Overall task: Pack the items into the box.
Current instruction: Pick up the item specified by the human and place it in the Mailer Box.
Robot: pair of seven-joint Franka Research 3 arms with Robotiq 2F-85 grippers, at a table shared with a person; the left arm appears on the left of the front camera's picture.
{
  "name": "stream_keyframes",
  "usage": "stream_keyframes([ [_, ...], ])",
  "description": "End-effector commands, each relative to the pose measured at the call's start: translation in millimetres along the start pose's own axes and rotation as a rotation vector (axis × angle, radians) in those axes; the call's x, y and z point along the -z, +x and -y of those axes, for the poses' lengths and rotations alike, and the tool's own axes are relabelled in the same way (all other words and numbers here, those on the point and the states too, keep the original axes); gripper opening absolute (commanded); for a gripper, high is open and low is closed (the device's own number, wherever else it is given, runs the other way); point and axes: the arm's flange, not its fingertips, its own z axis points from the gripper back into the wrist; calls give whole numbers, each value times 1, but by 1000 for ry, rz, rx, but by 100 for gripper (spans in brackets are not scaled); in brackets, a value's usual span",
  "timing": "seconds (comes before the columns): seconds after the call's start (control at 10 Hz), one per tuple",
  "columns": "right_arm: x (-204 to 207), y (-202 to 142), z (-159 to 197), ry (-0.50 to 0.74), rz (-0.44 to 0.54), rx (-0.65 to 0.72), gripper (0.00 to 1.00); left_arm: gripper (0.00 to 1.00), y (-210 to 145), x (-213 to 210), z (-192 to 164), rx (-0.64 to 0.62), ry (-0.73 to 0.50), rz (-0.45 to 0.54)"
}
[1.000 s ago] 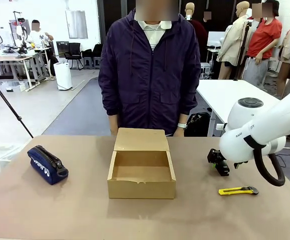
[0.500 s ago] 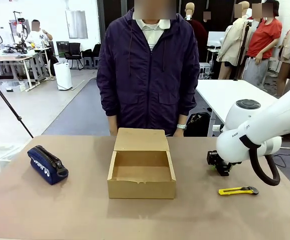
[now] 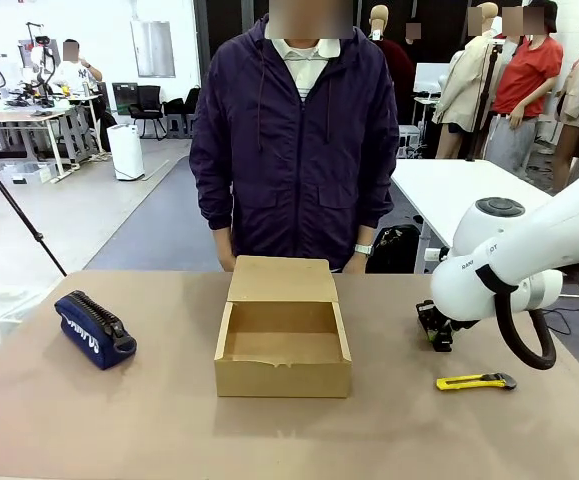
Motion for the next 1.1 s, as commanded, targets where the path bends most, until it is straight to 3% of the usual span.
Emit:
stream_keyframes([
  [0.0,-6,3,0,30,9,-7,0,100,0,-3,0,15,-2,-12],
  [0.2,-10,2,-1,33,6,-18,0,100,0,-3,0,15,-2,-12],
  [0.4,-39,1,-2,45,21,-47,0,100,0,-3,0,15,-2,-12],
  [0.5,-65,-1,-1,61,36,-74,0,100,0,-3,0,15,-2,-12],
  [0.7,-162,-16,7,157,-7,-182,0,100,0,-3,0,15,-2,-12],
  [0.8,-200,-36,9,201,-43,-242,0,100,0,-3,0,15,-2,-12],
  [1.0,-253,-87,23,188,-85,-200,0,100,0,-3,0,15,-2,-12],
])
